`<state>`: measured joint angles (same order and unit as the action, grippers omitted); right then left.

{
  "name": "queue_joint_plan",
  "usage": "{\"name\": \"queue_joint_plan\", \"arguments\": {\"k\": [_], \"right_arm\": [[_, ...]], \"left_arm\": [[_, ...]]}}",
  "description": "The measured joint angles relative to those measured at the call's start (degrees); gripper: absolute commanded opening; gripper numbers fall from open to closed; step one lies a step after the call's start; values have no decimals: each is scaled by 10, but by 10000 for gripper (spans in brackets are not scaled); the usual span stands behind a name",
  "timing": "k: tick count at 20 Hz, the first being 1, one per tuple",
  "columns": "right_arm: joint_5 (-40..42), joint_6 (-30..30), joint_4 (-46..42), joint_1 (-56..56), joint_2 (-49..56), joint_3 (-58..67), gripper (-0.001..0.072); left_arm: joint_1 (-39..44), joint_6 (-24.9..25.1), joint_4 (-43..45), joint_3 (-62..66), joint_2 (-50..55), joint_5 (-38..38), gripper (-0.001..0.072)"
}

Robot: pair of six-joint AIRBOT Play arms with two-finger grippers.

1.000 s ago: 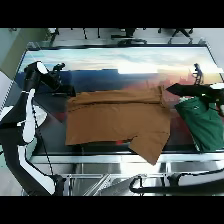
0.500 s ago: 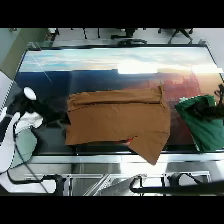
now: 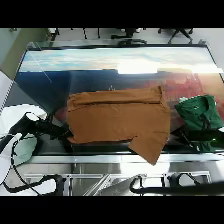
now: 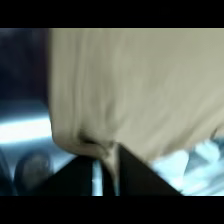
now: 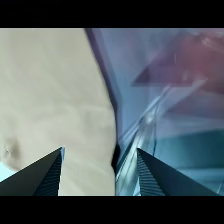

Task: Fold the shirts.

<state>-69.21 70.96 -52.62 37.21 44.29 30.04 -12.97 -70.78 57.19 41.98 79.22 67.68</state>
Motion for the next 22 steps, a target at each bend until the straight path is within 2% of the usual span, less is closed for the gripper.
{"name": "queue_joint_plan", "arguments": {"k": [3, 4, 6, 7, 8, 11, 13, 18, 20, 22], "right_arm": [[10, 1, 1, -5, 13, -27, 514], [10, 0, 11, -12, 21, -32, 456], [10, -8, 26, -37, 46, -39, 403], [11, -16, 34, -52, 61, -41, 177], [14, -27, 42, -70, 79, -43, 28], [9, -62, 79, -105, 107, -43, 18], [-8, -58, 65, -115, 98, -35, 18], [-85, 78, -76, -122, -12, -21, 17], [-102, 106, -107, -123, -64, -19, 17], [-111, 109, -102, -123, -105, -6, 17]], "left_arm": [[2, 9, -19, 16, -2, -16, 98], [2, 10, -22, 23, -2, -18, 98], [2, 11, -27, 34, -2, -20, 98], [2, 12, -28, 38, -2, -19, 75], [2, 12, -30, 41, -2, -18, 16], [1, 12, -28, 46, -3, 2, 15], [-3, -7, -10, 47, -6, 25, 15], [-5, -100, 144, 47, -58, 103, 15], [-6, -126, 203, 47, -89, 130, 15], [-6, -137, 226, 48, -122, 142, 15]]}}
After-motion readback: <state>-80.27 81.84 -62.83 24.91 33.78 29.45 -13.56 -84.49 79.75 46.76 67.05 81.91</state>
